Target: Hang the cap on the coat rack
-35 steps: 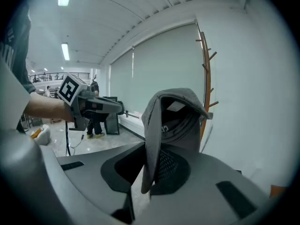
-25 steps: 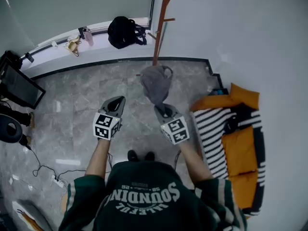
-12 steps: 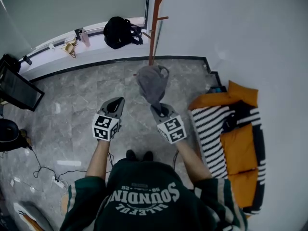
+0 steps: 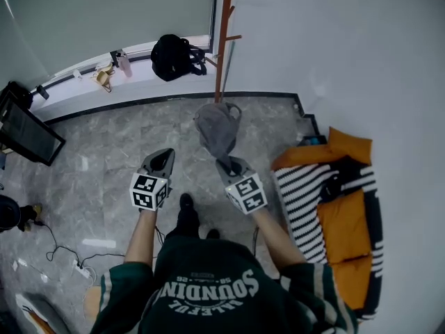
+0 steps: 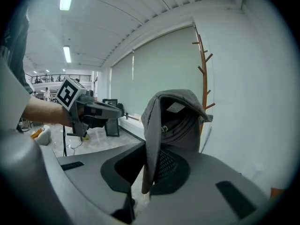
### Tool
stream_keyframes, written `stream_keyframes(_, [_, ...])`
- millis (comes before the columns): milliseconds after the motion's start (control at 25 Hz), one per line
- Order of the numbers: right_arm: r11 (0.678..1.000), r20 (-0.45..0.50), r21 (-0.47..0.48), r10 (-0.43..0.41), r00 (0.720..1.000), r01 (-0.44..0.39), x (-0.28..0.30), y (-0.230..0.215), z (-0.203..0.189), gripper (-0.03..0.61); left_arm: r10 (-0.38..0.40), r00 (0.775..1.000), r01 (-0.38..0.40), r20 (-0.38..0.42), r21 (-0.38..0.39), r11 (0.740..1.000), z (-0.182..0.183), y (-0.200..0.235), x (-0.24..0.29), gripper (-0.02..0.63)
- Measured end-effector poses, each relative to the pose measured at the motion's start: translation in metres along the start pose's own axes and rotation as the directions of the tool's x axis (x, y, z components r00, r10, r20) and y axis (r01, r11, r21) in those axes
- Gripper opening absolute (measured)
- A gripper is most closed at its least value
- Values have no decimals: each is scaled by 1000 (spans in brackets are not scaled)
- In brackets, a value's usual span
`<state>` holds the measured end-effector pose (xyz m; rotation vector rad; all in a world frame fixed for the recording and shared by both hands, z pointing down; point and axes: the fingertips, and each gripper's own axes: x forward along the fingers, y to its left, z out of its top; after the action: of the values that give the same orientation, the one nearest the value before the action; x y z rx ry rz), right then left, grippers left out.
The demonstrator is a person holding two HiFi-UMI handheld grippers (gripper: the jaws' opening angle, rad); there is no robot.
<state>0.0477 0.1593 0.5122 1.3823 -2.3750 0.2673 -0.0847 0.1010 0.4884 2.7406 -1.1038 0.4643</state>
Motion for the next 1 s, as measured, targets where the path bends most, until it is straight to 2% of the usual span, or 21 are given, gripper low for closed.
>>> stream_keyframes(280, [1000,-10,-21,11,1000,-11,41,-17,15,18,-9,1000,10,15,-25,1000,5,35,29,0])
stream_keyframes(600, [999,-35,-38,6,999,-7,132,-63,41,18,-34,999,35,24,-34,999,27,114,103,0])
stream_keyframes(1000, [1000,-55,-26,-12,998,10,245,-97,100,18,-85,996,85,1,-29,996,52,222,174,0])
